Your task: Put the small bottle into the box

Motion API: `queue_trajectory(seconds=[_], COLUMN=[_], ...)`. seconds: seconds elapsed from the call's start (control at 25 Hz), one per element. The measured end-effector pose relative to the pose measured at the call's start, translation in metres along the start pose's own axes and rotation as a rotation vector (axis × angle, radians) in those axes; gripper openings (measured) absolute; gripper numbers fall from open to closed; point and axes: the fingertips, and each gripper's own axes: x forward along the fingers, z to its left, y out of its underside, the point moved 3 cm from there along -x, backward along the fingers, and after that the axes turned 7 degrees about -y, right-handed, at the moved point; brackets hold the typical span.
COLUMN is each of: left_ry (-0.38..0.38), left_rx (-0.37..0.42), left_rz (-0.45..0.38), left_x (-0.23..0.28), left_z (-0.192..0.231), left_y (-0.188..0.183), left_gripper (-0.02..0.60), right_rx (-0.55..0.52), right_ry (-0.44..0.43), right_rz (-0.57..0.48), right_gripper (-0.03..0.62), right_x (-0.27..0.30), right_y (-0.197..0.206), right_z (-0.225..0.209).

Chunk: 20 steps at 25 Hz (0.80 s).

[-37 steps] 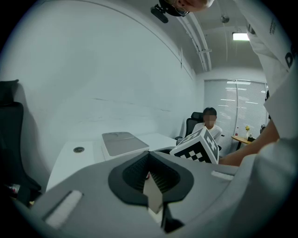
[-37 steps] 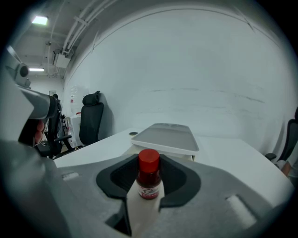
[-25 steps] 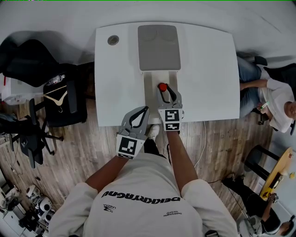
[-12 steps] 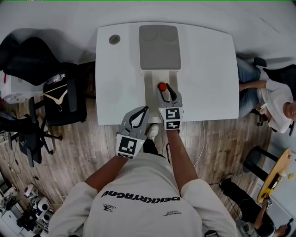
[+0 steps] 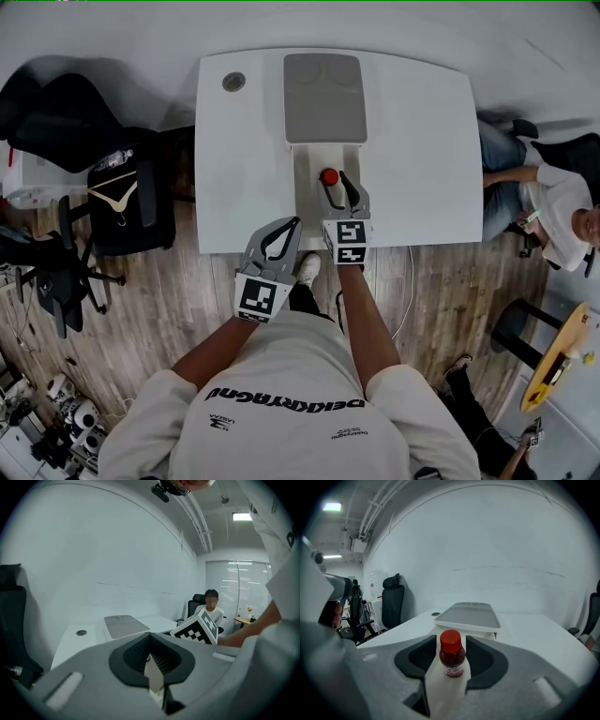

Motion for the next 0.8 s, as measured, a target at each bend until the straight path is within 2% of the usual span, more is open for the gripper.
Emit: queue_trajectory(seconds=[0.56, 0.8], left_ry=[-0.005, -0.006], left_rx=[-0.002, -0.002], left_rz=[-0.011, -0.015], left_x=[-0.008, -0.013], left_z=[-0.004, -0.008], left_y=[-0.002, -0.008], left_gripper=[0.006, 0.006], right_rx=[-0.006, -0.009], right_ry=[0.012, 0.026], right_rz=[-0.049, -0.075], right_gripper=[0.184, 0.160], right_x=[-0.017, -0.029], right_y=[-0.010, -0.012], right_z=[0.003, 0.002])
